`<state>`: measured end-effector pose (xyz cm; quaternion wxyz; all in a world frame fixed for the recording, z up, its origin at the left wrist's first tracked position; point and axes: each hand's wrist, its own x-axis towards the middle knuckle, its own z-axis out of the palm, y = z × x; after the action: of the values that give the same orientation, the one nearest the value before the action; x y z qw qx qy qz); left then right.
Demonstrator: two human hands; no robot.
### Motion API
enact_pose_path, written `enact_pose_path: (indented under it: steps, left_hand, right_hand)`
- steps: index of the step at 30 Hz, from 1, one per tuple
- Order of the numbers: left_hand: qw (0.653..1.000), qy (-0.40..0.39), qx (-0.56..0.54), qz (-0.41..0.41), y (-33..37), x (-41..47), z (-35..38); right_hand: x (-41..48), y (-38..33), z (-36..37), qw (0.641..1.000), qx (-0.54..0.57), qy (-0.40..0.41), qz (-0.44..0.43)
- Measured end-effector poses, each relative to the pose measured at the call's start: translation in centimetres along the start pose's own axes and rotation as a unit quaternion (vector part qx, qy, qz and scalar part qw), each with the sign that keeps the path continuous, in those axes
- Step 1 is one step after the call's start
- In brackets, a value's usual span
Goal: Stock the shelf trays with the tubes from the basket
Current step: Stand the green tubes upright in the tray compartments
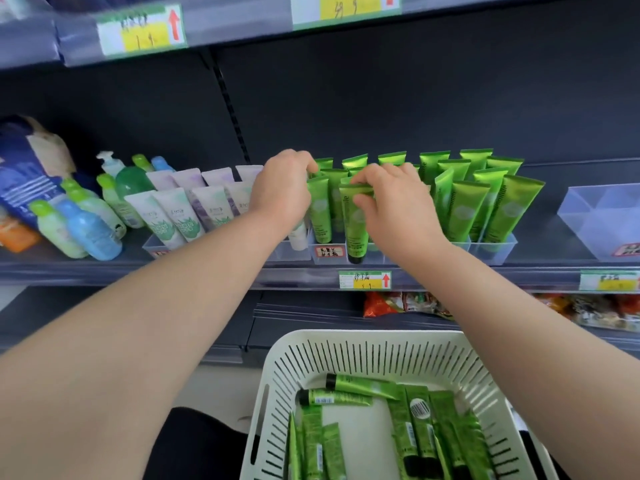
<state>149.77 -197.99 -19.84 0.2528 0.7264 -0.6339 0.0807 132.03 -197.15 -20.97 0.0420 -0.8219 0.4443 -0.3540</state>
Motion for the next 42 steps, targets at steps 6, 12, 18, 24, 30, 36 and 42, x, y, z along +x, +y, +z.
enact_pose_path:
  steps: [6, 12, 18, 24, 30, 36, 42]
  left_hand:
    - [1.0, -0.005, -0.027, 0.005, -1.7, -2.2, -1.3]
    - [0.999, -0.021, -0.045, 0.006, -2.1, -2.7, -1.9]
    - [0.999, -0.015, -0.044, 0.026, -1.4, -3.1, -1.1]
    - [0.999, -0.008, -0.044, 0.029, -1.3, -3.5, -0.1]
    - [0.996, -0.024, 0.037, 0.082, -1.7, -4.1, 0.0]
    - [0.996, -0.009, 0.011, 0.087, -0.3, -5.6, 0.6]
    - [0.994, -0.077, 0.026, 0.075, 2.3, -8.0, 2.5]
  right_hand:
    - [2.6, -2.3, 1.3, 0.999, 0.011, 0.039, -0.005]
    - [3.8, -2.1, 3.7, 0.999, -0.03, 0.002, 0.02]
    - [4.2, -1.3, 5.8, 0.997, -0.067, -0.02, 0.023]
    - [4.3, -0.3, 6.4, 0.996, -0.081, -0.039, 0.022]
    - [2.8, 0.0, 4.1, 0.997, -0.074, 0.012, -0.027]
    - [-1.6, 2.0, 1.5, 0.993, -0.098, 0.041, -0.048]
    - [-7.1, 7.0, 0.5, 0.981, -0.185, -0.047, 0.03]
